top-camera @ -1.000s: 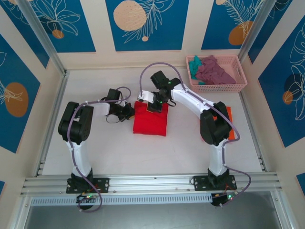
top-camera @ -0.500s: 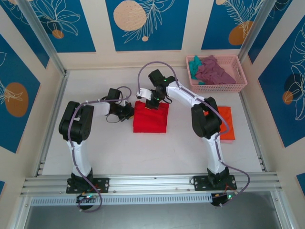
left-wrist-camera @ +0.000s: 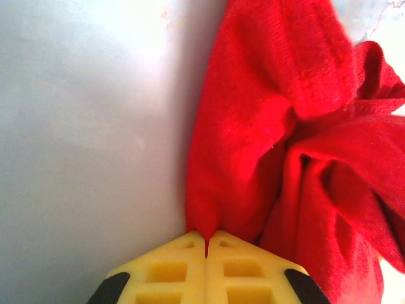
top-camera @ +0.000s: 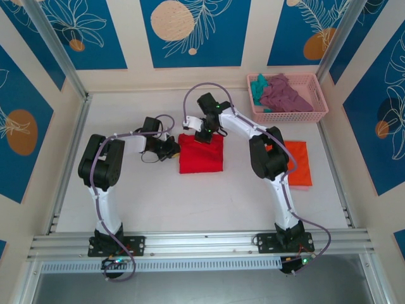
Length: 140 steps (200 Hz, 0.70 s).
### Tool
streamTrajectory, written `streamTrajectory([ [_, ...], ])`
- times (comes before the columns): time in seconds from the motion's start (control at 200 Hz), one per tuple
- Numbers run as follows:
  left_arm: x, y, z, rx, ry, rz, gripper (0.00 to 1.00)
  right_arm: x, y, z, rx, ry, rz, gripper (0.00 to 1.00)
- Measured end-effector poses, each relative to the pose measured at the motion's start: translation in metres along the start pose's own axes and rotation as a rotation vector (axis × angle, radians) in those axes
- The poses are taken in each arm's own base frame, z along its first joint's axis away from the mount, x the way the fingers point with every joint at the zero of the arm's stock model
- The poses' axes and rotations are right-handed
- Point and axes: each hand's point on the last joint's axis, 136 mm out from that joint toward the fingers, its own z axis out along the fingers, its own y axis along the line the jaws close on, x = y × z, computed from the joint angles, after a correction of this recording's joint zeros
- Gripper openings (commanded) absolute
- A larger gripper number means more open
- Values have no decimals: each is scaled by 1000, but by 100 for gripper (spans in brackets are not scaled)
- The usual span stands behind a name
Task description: Fold and stack the t-shirts
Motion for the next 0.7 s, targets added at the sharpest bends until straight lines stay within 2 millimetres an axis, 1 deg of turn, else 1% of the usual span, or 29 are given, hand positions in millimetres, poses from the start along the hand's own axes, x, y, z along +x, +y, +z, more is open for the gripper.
streamTrajectory([
  [0.055, 0, 0, 0, 0, 0, 0, 0, 1, -1, 2, 5, 1, 0, 6],
  [0.1, 0, 0, 0, 0, 1, 0, 0, 0, -2, 4, 6, -1, 3, 14],
  [0.125, 0, 0, 0, 0, 1, 0, 0, 0, -3, 4, 8, -3, 2, 21],
  [0.145, 0, 0, 0, 0, 0, 0, 0, 0, -3, 5, 9, -4, 2, 30],
  [0.175, 0, 0, 0, 0, 1, 0, 0, -1, -3, 5, 11, -6, 11, 40],
  [0.195, 0, 0, 0, 0, 0, -1, 0, -1, -4, 5, 13, -8, 6, 43],
  [0.215, 0, 0, 0, 0, 1, -1, 0, -2, -5, 5, 16, -10, 11, 49],
  [0.26, 0, 0, 0, -1, 1, -2, 0, -4, -8, 4, 28, -21, 9, 53],
  [0.28, 0, 0, 0, -1, 1, -2, 0, -5, -9, 4, 34, -26, 19, 57],
  [0.32, 0, 0, 0, -1, 1, -2, 0, -7, -12, 5, 46, -36, 22, 59],
  [0.34, 0, 0, 0, -1, 1, -2, 0, -7, -13, 4, 52, -41, 31, 63],
  [0.395, 0, 1, 0, -2, 0, -3, 0, -5, -14, 4, 64, -53, 43, 66],
  [0.425, -1, 1, -1, -3, -3, -3, 0, -4, -14, 2, 69, -58, 57, 70],
  [0.495, 0, 3, -3, -11, -9, -5, 1, -1, -13, -8, 88, -77, 87, 72],
  [0.585, 2, 6, -8, -24, -21, -9, 8, -4, -11, -31, 129, -127, 137, 73],
  [0.7, 11, 13, -16, -58, -35, -22, 22, -18, -11, -71, 200, -237, 214, 71],
])
